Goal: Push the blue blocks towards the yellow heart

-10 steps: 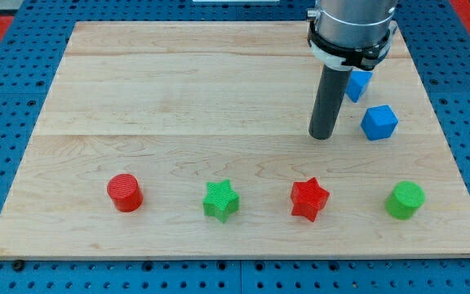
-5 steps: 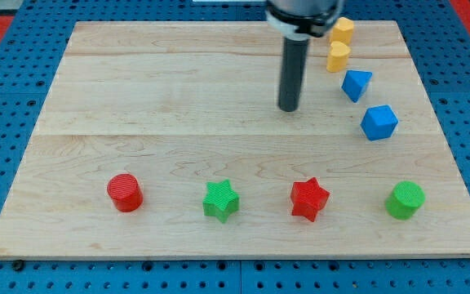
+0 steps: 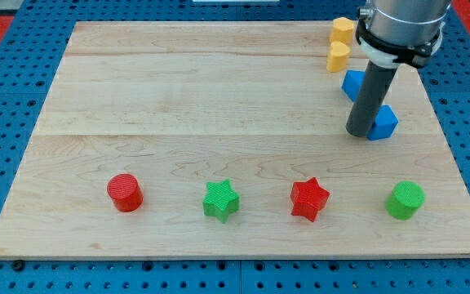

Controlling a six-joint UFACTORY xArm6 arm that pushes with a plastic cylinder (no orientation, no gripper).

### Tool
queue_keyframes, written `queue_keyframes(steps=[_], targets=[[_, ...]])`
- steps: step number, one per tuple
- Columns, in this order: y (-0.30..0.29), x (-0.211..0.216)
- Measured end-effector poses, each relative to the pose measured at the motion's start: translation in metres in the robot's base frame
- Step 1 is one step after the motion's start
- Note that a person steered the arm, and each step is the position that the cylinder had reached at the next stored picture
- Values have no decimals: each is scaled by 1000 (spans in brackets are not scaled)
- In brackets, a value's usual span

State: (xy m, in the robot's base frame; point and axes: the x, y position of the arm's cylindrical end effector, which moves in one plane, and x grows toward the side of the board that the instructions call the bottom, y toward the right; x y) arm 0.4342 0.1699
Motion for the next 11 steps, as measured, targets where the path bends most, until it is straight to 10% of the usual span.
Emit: queue_keyframes(steps=[3, 11], targets=[[66, 48], [58, -143]])
